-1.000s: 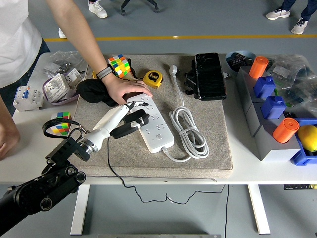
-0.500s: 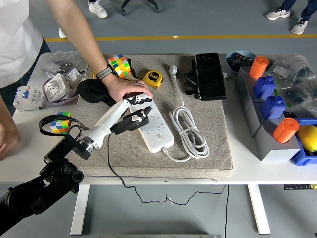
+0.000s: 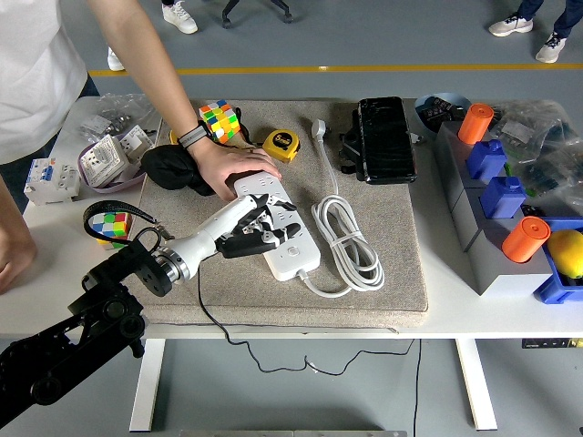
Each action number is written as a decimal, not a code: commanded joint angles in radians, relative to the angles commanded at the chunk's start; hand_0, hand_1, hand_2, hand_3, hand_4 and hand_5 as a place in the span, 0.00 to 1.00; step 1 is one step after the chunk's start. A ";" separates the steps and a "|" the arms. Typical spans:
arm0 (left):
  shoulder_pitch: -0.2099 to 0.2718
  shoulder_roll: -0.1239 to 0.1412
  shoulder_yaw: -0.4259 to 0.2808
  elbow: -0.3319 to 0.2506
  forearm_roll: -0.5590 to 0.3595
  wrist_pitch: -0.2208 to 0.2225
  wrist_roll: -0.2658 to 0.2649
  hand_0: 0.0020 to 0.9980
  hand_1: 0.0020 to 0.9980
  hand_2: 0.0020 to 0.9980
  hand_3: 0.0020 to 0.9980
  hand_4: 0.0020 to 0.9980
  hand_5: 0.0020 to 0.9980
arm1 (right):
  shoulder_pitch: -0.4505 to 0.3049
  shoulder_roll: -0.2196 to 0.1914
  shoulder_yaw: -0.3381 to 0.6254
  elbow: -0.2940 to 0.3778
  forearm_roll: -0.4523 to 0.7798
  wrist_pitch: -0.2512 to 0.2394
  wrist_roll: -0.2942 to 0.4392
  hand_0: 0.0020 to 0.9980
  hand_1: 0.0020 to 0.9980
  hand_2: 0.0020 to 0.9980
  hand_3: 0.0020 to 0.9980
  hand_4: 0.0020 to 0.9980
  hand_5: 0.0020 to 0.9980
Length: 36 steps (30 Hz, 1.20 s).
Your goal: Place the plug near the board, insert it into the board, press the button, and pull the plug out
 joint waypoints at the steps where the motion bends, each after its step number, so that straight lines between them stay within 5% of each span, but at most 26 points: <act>1: -0.001 0.001 -0.001 -0.009 0.006 -0.026 0.034 0.10 0.12 0.21 0.92 0.75 0.27 | 0.000 0.000 -0.001 0.000 0.000 0.000 0.000 0.59 0.65 0.58 0.49 0.78 0.49; 4: -0.008 0.002 -0.005 -0.032 0.017 -0.092 0.116 0.10 0.12 0.21 0.92 0.75 0.27 | 0.001 -0.002 -0.003 -0.001 0.002 0.001 -0.002 0.59 0.65 0.58 0.49 0.78 0.49; 5: -0.009 0.002 -0.005 -0.035 0.019 -0.104 0.133 0.06 0.07 0.16 0.95 0.61 0.11 | 0.001 -0.002 -0.004 -0.001 0.002 0.001 -0.002 0.59 0.65 0.58 0.49 0.78 0.49; 10: -0.016 0.001 -0.006 -0.049 0.018 -0.156 0.188 0.06 0.07 0.16 0.95 0.61 0.11 | 0.001 -0.005 -0.008 0.000 0.003 0.001 -0.002 0.59 0.65 0.58 0.49 0.78 0.49; 11: -0.018 0.002 -0.006 -0.052 0.022 -0.166 0.194 0.06 0.11 0.18 0.94 0.73 0.00 | 0.001 -0.005 -0.009 0.000 0.003 0.001 -0.002 0.59 0.65 0.58 0.49 0.78 0.49; 15: -0.027 0.001 0.001 -0.054 0.037 -0.209 0.231 0.06 0.11 0.18 0.94 0.73 0.00 | 0.000 -0.007 -0.013 0.001 0.002 0.001 -0.002 0.59 0.65 0.58 0.49 0.78 0.49; 36: -0.077 -0.048 0.051 0.053 0.075 -0.232 0.258 0.06 0.13 0.19 0.91 0.75 0.00 | -0.006 -0.001 0.000 0.003 0.004 0.000 0.001 0.59 0.65 0.58 0.49 0.78 0.50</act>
